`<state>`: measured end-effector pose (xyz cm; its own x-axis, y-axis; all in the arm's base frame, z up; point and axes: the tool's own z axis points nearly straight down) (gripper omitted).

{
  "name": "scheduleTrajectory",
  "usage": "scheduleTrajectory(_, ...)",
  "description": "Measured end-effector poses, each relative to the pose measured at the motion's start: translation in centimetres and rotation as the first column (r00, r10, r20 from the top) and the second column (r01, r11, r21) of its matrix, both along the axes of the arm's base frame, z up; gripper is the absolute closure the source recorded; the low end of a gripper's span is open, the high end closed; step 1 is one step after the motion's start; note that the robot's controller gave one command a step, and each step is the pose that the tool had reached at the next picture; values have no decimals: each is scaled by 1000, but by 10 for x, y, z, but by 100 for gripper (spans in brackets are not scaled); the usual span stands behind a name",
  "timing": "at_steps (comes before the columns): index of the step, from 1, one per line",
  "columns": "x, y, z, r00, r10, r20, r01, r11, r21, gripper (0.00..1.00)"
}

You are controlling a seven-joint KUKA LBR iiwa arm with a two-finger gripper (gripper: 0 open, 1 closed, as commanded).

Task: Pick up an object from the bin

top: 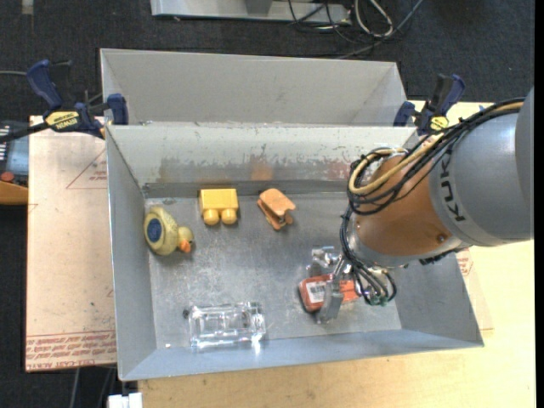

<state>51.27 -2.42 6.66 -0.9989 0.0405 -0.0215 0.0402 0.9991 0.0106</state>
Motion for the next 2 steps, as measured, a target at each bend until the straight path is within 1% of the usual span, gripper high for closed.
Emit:
scheduleTrajectory(1, 9, -7, 118, 999, 21, 34, -21, 1000, -5, 100)
scheduleTrajectory(2, -3, -10, 17, 1000, 3, -1, -3, 1000, 1, 100)
